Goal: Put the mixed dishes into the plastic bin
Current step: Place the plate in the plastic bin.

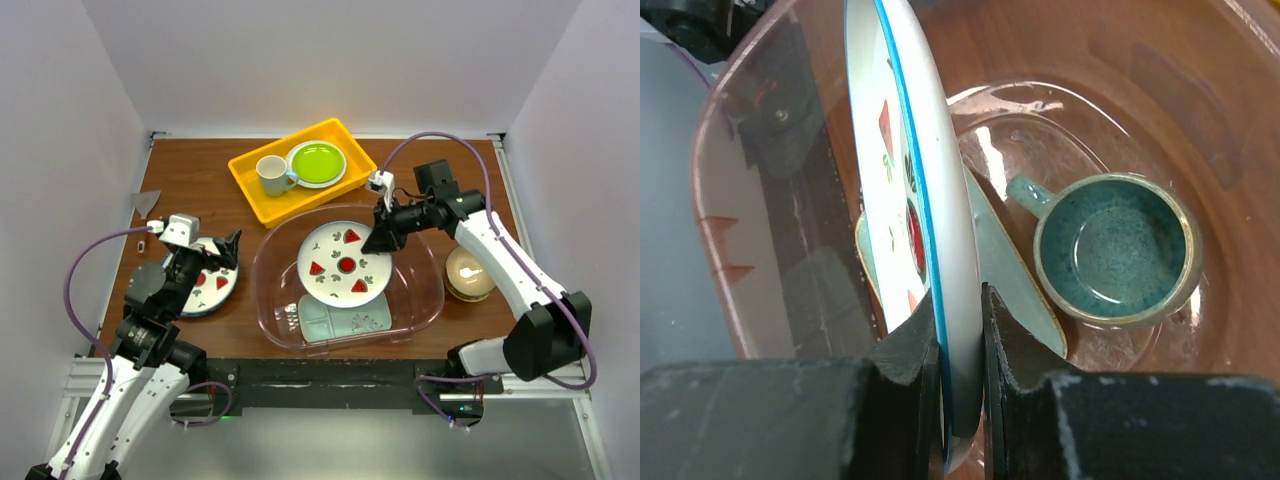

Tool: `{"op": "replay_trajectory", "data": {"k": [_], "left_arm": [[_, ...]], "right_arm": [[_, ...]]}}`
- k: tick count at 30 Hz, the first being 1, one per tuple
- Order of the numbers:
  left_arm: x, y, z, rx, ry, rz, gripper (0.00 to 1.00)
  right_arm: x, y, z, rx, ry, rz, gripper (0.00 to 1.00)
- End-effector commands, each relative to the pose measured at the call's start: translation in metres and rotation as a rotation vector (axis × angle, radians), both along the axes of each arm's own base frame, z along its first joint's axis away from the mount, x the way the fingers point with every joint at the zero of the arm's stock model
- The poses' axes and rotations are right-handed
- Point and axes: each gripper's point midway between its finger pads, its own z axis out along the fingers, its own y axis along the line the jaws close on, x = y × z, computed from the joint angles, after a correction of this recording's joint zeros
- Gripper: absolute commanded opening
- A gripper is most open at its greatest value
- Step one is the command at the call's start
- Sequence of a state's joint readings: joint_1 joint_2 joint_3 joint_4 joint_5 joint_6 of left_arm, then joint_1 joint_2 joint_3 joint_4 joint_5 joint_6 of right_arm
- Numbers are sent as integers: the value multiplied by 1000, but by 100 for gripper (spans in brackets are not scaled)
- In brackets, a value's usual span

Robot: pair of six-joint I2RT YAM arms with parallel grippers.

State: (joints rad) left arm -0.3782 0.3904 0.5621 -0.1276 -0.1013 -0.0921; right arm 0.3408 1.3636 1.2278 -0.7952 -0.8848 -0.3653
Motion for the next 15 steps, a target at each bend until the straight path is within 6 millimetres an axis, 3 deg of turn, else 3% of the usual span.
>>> {"op": "replay_trajectory", "data": {"k": [1, 15], "left_arm": [[3, 2, 7, -4, -36, 15, 100], [4, 3, 7, 0, -35, 20, 100]], "right_arm": [[-2, 19, 12, 98, -23, 82, 0], [-32, 59, -29, 37, 91, 228, 0]]}}
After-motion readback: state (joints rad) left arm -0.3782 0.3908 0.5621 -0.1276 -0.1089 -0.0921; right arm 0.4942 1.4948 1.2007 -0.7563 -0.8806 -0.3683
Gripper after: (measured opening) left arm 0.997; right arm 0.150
